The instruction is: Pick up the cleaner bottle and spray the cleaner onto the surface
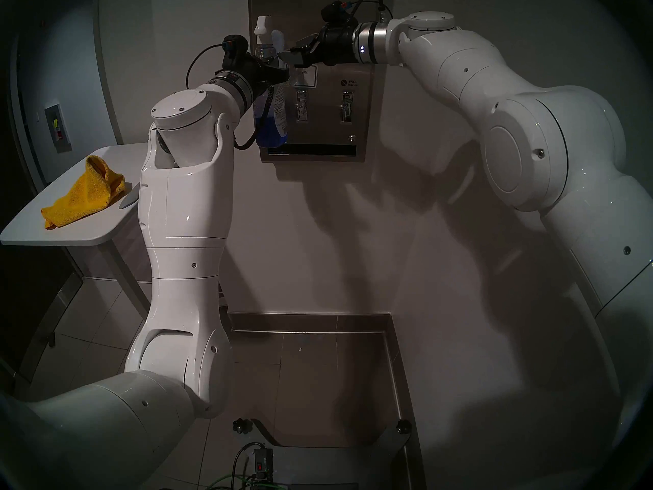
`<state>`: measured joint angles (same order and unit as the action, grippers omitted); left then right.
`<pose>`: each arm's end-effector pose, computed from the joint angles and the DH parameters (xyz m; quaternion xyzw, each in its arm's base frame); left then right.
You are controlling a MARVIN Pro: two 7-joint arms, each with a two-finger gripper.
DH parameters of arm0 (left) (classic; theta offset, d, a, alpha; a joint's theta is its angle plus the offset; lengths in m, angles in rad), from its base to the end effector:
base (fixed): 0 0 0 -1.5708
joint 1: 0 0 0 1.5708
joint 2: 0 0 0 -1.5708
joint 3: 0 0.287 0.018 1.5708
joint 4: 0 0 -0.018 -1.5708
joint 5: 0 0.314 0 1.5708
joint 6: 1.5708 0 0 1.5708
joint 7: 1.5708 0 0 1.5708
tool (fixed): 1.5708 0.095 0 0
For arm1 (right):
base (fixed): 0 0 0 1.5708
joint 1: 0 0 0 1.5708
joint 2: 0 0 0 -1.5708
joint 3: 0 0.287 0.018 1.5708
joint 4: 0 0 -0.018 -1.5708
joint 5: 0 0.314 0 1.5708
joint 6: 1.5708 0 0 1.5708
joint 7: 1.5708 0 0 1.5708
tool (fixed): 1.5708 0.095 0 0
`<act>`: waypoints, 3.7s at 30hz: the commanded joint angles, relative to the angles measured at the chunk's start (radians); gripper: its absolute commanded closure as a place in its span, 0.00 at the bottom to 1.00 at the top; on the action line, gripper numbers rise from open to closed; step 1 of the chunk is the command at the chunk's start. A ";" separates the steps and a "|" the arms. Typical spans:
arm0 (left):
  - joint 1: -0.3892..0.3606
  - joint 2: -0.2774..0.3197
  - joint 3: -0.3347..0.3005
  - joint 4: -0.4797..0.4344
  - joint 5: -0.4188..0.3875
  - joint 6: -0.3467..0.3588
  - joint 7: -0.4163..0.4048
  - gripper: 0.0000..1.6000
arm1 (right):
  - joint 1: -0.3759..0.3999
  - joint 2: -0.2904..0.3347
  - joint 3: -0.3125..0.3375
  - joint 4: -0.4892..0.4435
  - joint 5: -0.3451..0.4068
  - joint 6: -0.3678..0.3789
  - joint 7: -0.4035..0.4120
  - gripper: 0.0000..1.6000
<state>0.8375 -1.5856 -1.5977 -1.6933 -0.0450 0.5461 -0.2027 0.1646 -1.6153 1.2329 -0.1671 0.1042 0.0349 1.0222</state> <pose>0.5131 -0.0146 0.0535 0.5834 -0.0652 0.8050 0.0864 0.6276 0.1273 0.1415 -0.5449 -0.4810 -0.6459 0.2334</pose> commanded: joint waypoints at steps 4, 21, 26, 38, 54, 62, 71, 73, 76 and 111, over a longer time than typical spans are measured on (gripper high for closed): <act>-0.070 -0.004 0.007 -0.048 0.000 -0.047 -0.001 1.00 | 0.008 -0.001 0.007 -0.041 0.008 -0.045 0.029 0.00; -0.064 -0.003 0.008 -0.048 0.001 -0.036 0.002 1.00 | -0.009 0.028 0.021 -0.044 0.005 -0.081 -0.051 0.00; -0.058 -0.002 0.010 -0.045 0.001 -0.029 0.000 1.00 | -0.052 0.030 0.030 -0.018 0.013 -0.068 -0.066 0.00; -0.045 -0.001 0.013 -0.039 0.001 -0.015 -0.006 1.00 | -0.114 0.013 0.039 0.014 0.016 -0.083 -0.077 0.00; -0.036 -0.002 0.010 -0.036 0.001 0.003 -0.012 1.00 | -0.171 -0.004 0.046 0.052 0.016 -0.098 -0.078 0.00; -0.037 -0.003 0.005 -0.038 0.001 0.010 -0.013 1.00 | -0.166 -0.013 0.054 0.037 0.020 -0.128 -0.059 0.00; -0.036 -0.004 0.000 -0.041 0.001 0.016 -0.014 1.00 | -0.172 -0.012 0.064 0.037 0.021 -0.153 -0.039 0.00; -0.036 -0.004 -0.001 -0.041 0.001 0.017 -0.014 1.00 | -0.174 -0.012 0.066 0.037 0.021 -0.159 -0.034 0.00; -0.036 -0.004 -0.001 -0.042 0.001 0.020 -0.014 1.00 | -0.183 -0.005 0.076 0.043 0.027 -0.165 -0.037 0.00; 0.007 -0.007 -0.003 -0.014 0.001 0.069 -0.025 1.00 | -0.442 0.125 0.213 0.059 0.140 -0.271 -0.111 0.00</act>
<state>0.8978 -1.5918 -1.6004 -1.6660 -0.0426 0.6322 -0.2266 -0.2436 -1.5168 1.4214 -0.1165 0.2220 -0.2125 0.9273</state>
